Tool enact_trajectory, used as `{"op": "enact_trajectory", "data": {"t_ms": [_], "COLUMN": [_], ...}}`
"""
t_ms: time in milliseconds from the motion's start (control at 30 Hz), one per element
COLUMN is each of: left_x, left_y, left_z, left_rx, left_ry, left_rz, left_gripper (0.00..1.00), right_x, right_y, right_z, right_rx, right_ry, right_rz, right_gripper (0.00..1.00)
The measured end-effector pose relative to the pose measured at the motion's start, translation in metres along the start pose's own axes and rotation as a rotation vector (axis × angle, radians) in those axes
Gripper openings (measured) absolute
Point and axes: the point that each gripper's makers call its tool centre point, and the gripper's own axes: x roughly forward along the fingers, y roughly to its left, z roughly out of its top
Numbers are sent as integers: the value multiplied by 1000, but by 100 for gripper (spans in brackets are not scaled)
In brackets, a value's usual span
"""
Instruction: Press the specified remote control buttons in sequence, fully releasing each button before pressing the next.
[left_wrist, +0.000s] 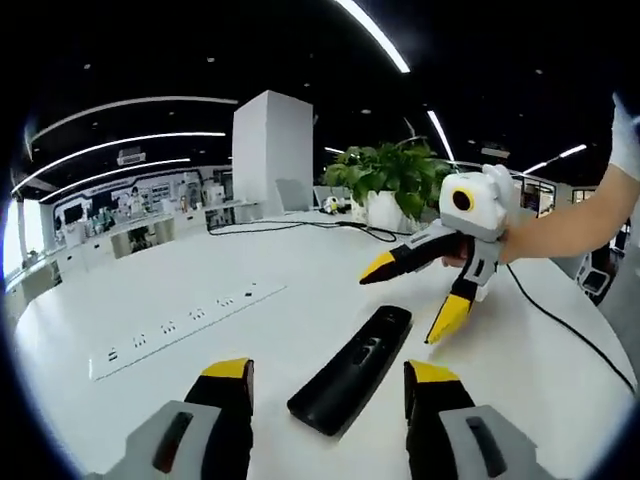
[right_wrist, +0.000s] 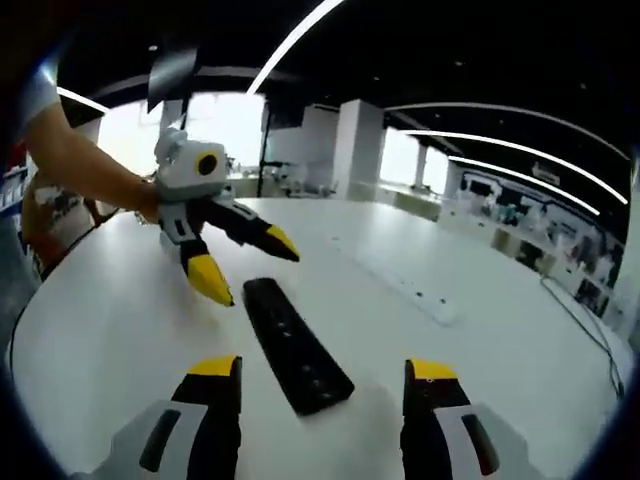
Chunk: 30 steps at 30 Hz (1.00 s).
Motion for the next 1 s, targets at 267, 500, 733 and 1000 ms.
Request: {"op": "enact_trajectory", "data": {"t_ms": [267, 500, 733, 1000], "left_x": [-13, -27, -36, -54], "left_y": [8, 3, -1, -7], "left_z": [12, 15, 11, 19], "left_rx": [-41, -53, -86, -118], "left_ry": [-104, -136, -116, -123], "left_rz": [168, 285, 335, 388], "left_gripper": [67, 69, 69, 67], "right_x": [-17, -36, -60, -83], "right_y": [-24, -28, -40, -32], "right_z": [9, -2, 1, -2], "right_rx": [18, 88, 192, 267], "right_ry": [-63, -51, -91, -84], "right_rz": [-200, -314, -456, -510], "right_gripper": [82, 80, 80, 77]}}
